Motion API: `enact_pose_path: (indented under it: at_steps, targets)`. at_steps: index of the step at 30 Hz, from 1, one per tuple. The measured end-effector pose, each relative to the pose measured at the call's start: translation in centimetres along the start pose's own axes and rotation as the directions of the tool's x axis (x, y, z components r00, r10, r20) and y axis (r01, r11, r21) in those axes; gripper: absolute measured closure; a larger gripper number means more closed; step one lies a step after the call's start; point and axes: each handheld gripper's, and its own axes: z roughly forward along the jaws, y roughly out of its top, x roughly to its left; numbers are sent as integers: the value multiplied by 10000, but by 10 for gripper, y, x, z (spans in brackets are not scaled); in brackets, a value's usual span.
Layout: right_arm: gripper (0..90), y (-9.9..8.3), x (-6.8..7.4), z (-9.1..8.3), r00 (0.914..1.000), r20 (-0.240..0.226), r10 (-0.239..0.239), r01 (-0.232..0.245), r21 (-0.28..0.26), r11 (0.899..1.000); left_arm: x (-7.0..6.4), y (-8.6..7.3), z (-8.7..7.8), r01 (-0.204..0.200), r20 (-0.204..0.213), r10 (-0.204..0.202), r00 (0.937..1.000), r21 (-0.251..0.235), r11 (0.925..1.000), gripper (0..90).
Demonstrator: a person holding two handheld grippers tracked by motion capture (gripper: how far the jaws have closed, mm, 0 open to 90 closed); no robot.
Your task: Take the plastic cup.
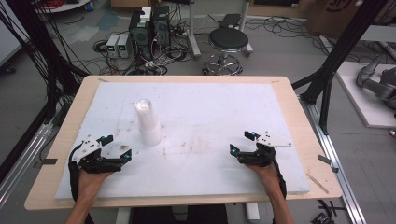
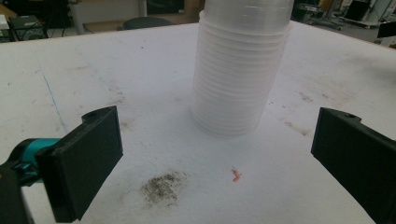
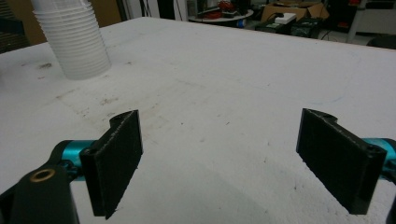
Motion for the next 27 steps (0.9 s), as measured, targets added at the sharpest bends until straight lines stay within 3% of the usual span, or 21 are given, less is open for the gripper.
enact_pose_path:
  at_steps: [11,13,18,27]
  targets:
    - [144,0,1,0,9998,23,-194,194,-33,9998,2,6,-5,64,16,-63,10000,-179,9998,20]
    - [144,0,1,1,9999,-12,-139,139,59,9999,1,18,-10,-92,62,95,9999,-526,9986,19]
    - [144,0,0,1,10000,-38,-51,52,88,9999,3,36,-16,-192,190,204,9996,-589,9981,20]
    - [145,1,-1,2,10000,-74,-25,26,129,9999,4,90,-22,-725,681,774,9947,-713,9948,20]
